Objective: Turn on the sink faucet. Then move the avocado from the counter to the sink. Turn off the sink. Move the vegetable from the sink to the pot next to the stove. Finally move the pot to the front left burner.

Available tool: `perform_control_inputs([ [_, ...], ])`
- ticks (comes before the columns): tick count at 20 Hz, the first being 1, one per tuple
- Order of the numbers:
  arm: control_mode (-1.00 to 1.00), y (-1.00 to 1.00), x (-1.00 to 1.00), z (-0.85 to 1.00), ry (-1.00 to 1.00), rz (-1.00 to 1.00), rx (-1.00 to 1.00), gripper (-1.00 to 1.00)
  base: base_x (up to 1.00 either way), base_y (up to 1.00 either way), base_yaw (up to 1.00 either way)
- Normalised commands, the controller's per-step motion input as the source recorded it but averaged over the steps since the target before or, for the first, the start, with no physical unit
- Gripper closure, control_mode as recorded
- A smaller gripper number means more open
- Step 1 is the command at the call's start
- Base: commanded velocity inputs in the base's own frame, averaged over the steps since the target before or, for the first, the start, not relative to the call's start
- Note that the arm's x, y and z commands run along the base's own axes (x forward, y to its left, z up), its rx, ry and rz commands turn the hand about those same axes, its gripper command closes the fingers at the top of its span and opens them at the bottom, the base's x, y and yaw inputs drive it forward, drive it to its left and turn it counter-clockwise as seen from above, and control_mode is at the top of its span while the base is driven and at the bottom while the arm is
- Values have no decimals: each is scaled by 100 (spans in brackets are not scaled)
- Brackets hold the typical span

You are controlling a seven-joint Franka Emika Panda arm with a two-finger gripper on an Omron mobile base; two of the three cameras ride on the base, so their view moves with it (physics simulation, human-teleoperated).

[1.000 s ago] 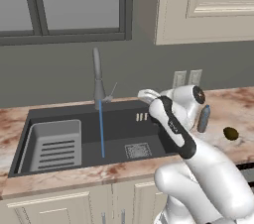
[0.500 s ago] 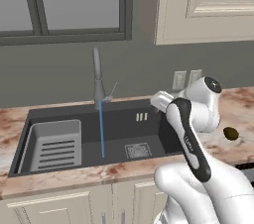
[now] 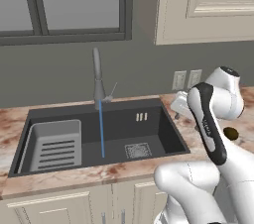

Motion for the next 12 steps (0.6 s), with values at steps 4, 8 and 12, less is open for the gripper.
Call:
perform_control_inputs([
  [4, -100, -64, -43, -14, 26, 0, -3, -100, 0, 0, 0],
  [8, -100, -64, -38, -15, 25, 0, -3, -100, 0, 0, 0],
  [12, -100, -71, -39, -13, 20, 1, -1, -100, 0, 0, 0],
])
